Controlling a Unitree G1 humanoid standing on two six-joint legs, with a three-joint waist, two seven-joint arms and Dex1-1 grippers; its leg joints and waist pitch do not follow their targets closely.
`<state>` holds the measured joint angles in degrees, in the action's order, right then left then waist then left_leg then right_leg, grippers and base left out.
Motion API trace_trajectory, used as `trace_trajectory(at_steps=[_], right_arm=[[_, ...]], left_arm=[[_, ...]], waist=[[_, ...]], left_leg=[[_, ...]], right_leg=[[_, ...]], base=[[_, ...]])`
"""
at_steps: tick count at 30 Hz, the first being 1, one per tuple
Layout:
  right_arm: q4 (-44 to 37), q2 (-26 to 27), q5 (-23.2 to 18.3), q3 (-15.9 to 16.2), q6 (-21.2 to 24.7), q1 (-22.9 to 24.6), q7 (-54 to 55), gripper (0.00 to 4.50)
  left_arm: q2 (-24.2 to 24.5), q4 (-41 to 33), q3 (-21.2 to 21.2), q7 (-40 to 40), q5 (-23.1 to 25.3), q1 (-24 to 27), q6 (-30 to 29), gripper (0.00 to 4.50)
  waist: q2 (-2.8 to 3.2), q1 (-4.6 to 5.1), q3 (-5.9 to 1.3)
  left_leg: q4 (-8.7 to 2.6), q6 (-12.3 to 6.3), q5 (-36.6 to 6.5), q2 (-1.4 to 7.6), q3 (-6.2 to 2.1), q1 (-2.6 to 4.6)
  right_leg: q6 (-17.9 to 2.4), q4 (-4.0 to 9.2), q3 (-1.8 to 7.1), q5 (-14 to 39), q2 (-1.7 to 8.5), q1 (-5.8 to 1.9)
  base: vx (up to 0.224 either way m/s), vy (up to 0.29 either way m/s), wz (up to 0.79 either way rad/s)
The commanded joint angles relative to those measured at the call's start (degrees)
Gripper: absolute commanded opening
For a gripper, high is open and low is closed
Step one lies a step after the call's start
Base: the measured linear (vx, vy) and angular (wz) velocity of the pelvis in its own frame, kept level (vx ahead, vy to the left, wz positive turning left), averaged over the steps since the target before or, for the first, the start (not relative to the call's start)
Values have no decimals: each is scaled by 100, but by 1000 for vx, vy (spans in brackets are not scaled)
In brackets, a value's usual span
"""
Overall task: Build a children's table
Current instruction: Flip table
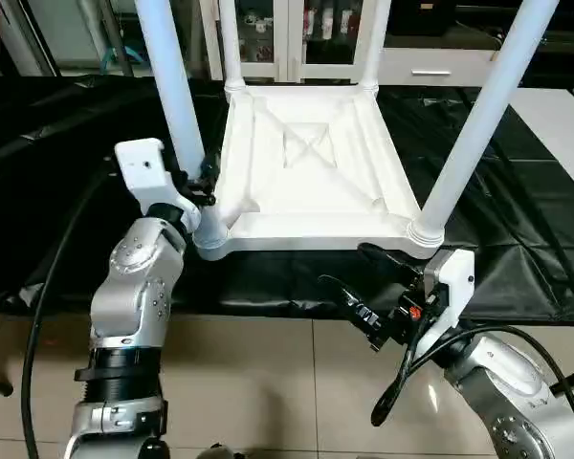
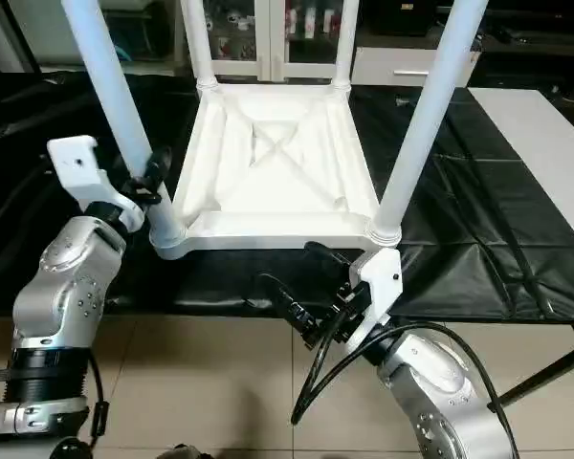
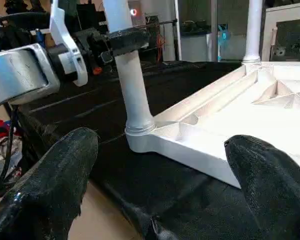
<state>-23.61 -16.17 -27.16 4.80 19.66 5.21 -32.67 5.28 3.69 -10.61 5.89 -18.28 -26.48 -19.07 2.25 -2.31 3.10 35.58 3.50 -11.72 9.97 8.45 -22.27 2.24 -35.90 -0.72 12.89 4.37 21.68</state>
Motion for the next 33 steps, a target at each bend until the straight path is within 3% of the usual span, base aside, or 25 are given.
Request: trace_trajectory(at_steps=[1,10,16,18,21,22,24,25,26,28,29,31,33], right_arm=[[-80,-25,-70,-27,77,1,41,450],[-31,71,-37,16,84,-25,104,450],[313,436,241,-223,128,-198,899,450],[553,755,151,-408,313,-344,1378,450],[762,969,-225,-643,636,-534,1619,450],[862,1015,-371,-744,790,-606,1704,450],[1001,1072,-523,-873,889,-708,1808,450],[1244,1259,-1093,-1207,1035,-954,1967,450],[1305,1311,-1241,-1297,1071,-1024,2011,450],[1458,1398,-1388,-1483,1096,-1228,2108,450],[1664,1439,-1370,-1642,1066,-1485,2225,450],[2113,1434,-1274,-1882,894,-2004,2384,450],[2561,1353,-1243,-2040,776,-2484,2429,450]], left_arm=[[-74,-159,-99,-53,-223,14,-135,236],[-208,-342,-241,-150,-509,18,-428,224],[-746,-495,-837,-498,-1468,-33,-901,224],[-1005,-584,-1015,-631,-1930,36,-1138,224],[-1176,-631,-1093,-703,-2095,108,-1252,224],[-1216,-632,-1117,-713,-2131,126,-1267,224],[-1247,-631,-1140,-713,-2144,149,-1296,219],[-1280,-640,-1175,-695,-2180,180,-1373,219],[-1290,-647,-1188,-693,-2192,184,-1397,214],[-1286,-673,-1193,-710,-2211,198,-1452,212],[-1274,-687,-1192,-741,-2263,207,-1484,211],[-1245,-685,-1170,-763,-2322,213,-1525,211],[-1236,-667,-1170,-776,-2370,208,-1542,211]], waist=[[-3,-17,-362],[-6,-24,-363],[-49,-9,-366],[-31,-5,-363],[-29,-7,-350],[-4,-4,-361],[-12,22,-367],[1,21,-378],[3,29,-381],[6,14,-384],[35,17,-397],[15,39,-403],[50,26,-403]], left_leg=[[-471,-165,-808,202,-54,77],[-466,-177,-734,201,-52,69],[-444,-223,-559,170,-22,47],[-438,-230,-609,159,-11,53],[-449,-210,-788,163,-1,61],[-456,-203,-693,165,-19,52],[-454,-193,-633,161,-22,50],[-440,-194,-569,157,-18,60],[-440,-211,-528,153,-21,51],[-434,-210,-437,157,-14,50],[-425,-201,-332,159,-19,55],[-418,-148,-331,145,-9,65],[-407,-90,-314,145,17,85]], right_leg=[[-1383,388,132,-314,248,-228],[-1382,381,130,-346,248,-227],[-1451,381,133,-297,247,-232],[-1494,392,133,-96,247,-209],[-1433,438,140,310,229,-185],[-1392,417,132,207,221,-196],[-1329,409,125,29,209,-202],[-1300,403,129,-107,213,-205],[-1291,397,125,-187,218,-209],[-1260,397,122,-285,215,-220],[-1266,369,114,-424,214,-217],[-1295,362,104,-398,203,-211],[-1283,377,105,-367,194,-203]], base=[[0,0,0],[0,0,0],[0,0,0],[0,0,0],[0,0,0],[0,0,0],[0,0,0],[0,0,0],[0,0,0],[0,0,0],[0,0,0],[0,0,0],[0,0,0]])
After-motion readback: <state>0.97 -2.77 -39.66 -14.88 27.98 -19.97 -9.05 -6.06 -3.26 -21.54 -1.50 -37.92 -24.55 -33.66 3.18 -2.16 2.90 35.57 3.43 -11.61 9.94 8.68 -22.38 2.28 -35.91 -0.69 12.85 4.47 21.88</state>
